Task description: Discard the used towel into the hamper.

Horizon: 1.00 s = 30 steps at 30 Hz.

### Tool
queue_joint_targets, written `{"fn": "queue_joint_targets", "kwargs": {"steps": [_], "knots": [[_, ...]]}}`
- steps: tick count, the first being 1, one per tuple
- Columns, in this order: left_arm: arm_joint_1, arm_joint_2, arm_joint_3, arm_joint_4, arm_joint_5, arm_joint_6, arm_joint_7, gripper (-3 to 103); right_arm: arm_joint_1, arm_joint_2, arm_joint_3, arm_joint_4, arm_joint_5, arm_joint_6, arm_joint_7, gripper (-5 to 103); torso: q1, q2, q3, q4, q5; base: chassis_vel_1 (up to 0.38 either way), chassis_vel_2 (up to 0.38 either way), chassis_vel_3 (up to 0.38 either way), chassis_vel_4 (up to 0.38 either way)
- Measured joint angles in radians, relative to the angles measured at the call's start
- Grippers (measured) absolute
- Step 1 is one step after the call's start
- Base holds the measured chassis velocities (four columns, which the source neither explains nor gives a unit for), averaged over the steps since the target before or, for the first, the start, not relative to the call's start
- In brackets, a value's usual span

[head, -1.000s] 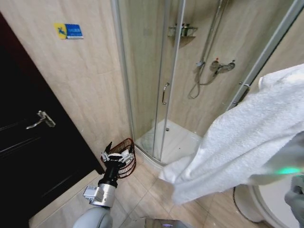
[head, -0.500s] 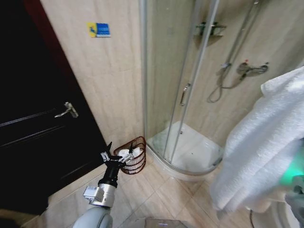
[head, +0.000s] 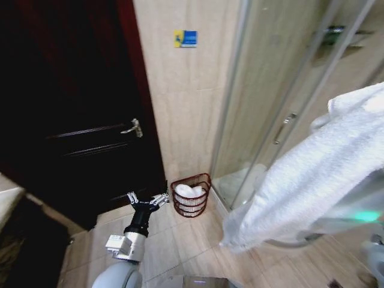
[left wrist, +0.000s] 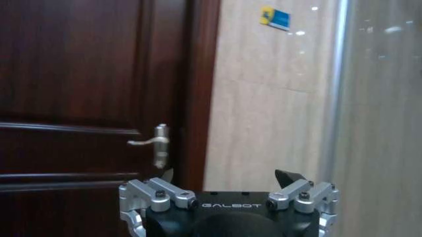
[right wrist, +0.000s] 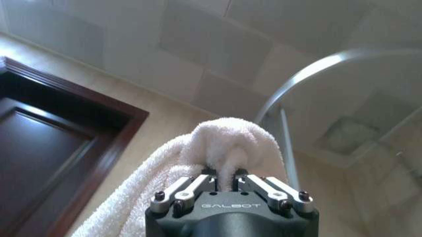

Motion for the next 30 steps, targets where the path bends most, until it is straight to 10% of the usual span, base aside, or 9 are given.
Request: {"fn": "queue_joint_targets", "kwargs": {"steps": [30], "knots": [[0.000,0.000,0.000,0.000,0.000,0.000,0.000,100,0.001,0.005,-0.033,-0.002,-0.004,0.002,-0.012,14,0.001,0.001,0.001,0.0000,0.0001,0.032,0.034,0.030,0.030]]}}
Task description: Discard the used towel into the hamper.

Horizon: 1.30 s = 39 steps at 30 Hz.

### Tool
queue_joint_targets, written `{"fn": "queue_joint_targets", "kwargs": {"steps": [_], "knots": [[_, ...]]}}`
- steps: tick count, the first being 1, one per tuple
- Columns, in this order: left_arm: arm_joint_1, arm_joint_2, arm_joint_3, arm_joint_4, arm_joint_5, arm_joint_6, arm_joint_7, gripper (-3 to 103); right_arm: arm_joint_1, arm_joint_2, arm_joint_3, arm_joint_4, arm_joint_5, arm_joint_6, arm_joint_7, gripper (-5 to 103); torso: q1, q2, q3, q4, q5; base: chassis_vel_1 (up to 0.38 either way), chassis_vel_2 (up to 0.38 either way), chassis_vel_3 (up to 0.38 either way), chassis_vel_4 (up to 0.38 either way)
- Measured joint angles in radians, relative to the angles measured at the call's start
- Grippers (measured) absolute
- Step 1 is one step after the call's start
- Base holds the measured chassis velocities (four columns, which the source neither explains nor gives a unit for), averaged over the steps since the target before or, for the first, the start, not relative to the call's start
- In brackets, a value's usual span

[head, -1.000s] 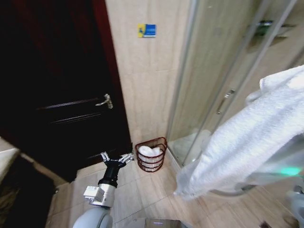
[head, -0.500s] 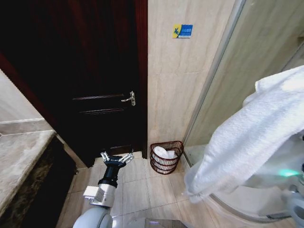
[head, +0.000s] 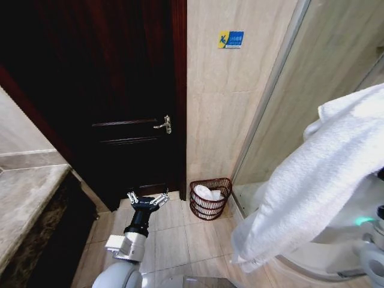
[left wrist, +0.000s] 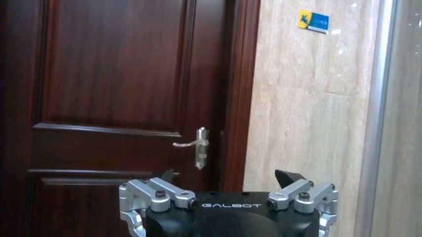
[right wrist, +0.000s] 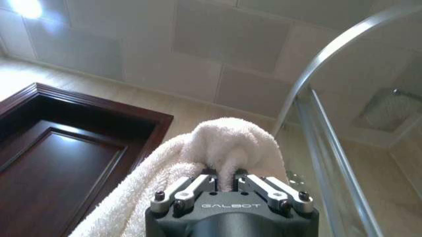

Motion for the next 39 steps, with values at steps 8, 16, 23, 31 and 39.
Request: {"fn": "queue_joint_targets", "kwargs": {"steps": [8,16,23,31,39], "knots": [[0.000,0.000,0.000,0.000,0.000,0.000,0.000,100,-0.001,0.000,-0.007,-0.003,0.002,0.013,0.000,14,0.000,0.000,0.000,0.0001,0.0000,0.034,0.036,0.038,0.036],[0.000,0.000,0.000,0.000,0.000,0.000,0.000,100,0.009,-0.007,-0.019,-0.003,0.004,0.043,0.008,14,0.000,0.000,0.000,0.0006,0.0000,0.068,0.078,0.069,0.066],[0.000,0.000,0.000,0.000,0.000,0.000,0.000,100,0.005,-0.001,-0.015,-0.007,0.003,0.037,-0.016,14,0.000,0.000,0.000,-0.0001,0.0000,0.000,0.000,0.000,0.000],[0.000,0.000,0.000,0.000,0.000,0.000,0.000,100,0.004,0.003,-0.029,-0.004,0.002,0.035,-0.032,14,0.000,0.001,0.000,0.0000,-0.0001,-0.048,0.037,0.054,-0.047],[0.000,0.000,0.000,0.000,0.000,0.000,0.000,100,0.000,0.012,-0.048,-0.002,-0.001,0.040,-0.040,14,0.000,0.000,0.000,0.0001,0.0000,-0.176,0.171,0.198,-0.185]]}}
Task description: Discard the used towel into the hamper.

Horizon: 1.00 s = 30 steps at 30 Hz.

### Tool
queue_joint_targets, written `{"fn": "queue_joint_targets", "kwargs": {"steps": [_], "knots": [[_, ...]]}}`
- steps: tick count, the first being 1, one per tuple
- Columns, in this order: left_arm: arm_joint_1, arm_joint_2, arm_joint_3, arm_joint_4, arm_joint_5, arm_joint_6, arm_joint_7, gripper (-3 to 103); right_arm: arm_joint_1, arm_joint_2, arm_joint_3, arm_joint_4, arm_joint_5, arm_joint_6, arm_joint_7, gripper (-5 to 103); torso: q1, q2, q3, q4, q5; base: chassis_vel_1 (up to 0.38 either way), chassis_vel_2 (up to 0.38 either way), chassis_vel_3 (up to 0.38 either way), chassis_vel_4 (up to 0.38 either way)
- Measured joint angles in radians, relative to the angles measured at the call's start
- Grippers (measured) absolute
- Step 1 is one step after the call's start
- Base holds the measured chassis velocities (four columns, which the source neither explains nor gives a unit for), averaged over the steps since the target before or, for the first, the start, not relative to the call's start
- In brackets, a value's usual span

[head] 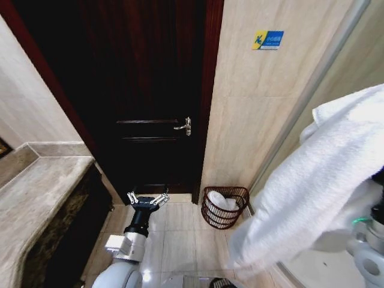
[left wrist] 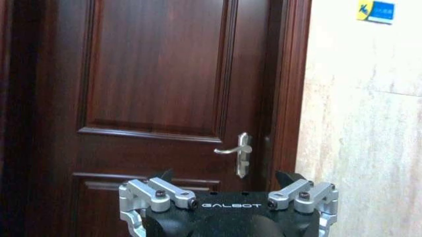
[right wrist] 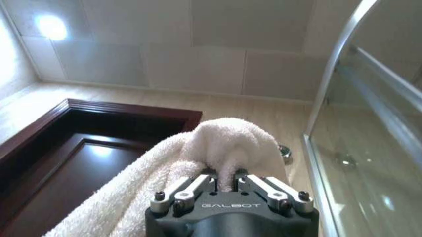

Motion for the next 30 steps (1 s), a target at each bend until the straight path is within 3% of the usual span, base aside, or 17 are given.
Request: {"fn": "queue_joint_targets", "kwargs": {"steps": [10,30], "knots": [[0.000,0.000,0.000,0.000,0.000,0.000,0.000,100,0.018,-0.016,-0.022,-0.025,0.001,0.004,0.001,14,0.001,-0.001,0.000,0.0004,0.0000,-0.186,0.188,0.133,-0.146],[0.000,0.000,0.000,0.000,0.000,0.000,0.000,100,0.159,-0.076,-0.207,-0.258,-0.048,0.023,-0.026,14,0.000,0.000,0.000,0.0000,0.0000,0.008,-0.009,-0.004,0.009]]}}
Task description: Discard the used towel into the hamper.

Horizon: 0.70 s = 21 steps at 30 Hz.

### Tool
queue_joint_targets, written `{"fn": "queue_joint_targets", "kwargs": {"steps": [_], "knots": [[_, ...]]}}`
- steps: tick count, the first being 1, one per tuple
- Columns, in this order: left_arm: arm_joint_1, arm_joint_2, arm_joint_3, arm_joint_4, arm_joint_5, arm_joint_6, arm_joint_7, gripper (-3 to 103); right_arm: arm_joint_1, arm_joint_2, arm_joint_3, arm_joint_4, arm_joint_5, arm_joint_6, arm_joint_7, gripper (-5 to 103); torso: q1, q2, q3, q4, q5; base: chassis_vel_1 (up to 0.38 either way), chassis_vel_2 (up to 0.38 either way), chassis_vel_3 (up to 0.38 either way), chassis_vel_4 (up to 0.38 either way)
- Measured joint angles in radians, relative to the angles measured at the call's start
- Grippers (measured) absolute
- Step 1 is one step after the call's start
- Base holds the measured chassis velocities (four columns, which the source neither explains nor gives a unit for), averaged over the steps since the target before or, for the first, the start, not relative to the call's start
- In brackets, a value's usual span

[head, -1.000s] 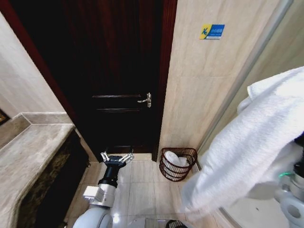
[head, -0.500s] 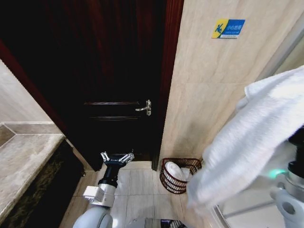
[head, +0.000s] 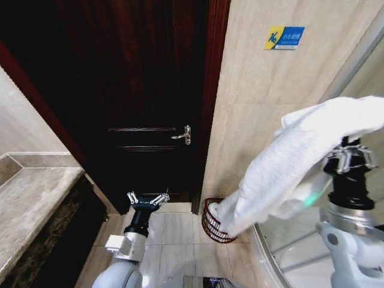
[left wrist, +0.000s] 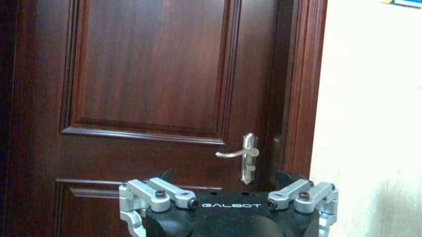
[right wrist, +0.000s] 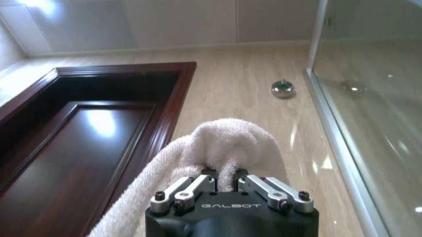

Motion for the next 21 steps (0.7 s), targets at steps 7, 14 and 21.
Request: {"fn": "queue_joint_targets", "kwargs": {"steps": [7,14,21], "knots": [[0.000,0.000,0.000,0.000,0.000,0.000,0.000,100,0.029,-0.008,-0.017,-0.046,0.004,0.003,-0.004,14,0.000,0.000,0.000,-0.0001,-0.0001,0.000,0.000,0.000,0.000],[0.000,0.000,0.000,0.000,0.000,0.000,0.000,100,0.070,-0.022,-0.033,-0.103,0.015,0.011,-0.015,14,0.000,0.000,0.000,-0.0001,-0.0001,0.000,0.000,0.000,0.000],[0.000,0.000,0.000,0.000,0.000,0.000,0.000,100,0.090,-0.031,-0.048,-0.146,0.033,0.022,-0.034,14,0.000,0.000,0.000,-0.0001,-0.0001,0.000,0.000,0.000,0.000]]}}
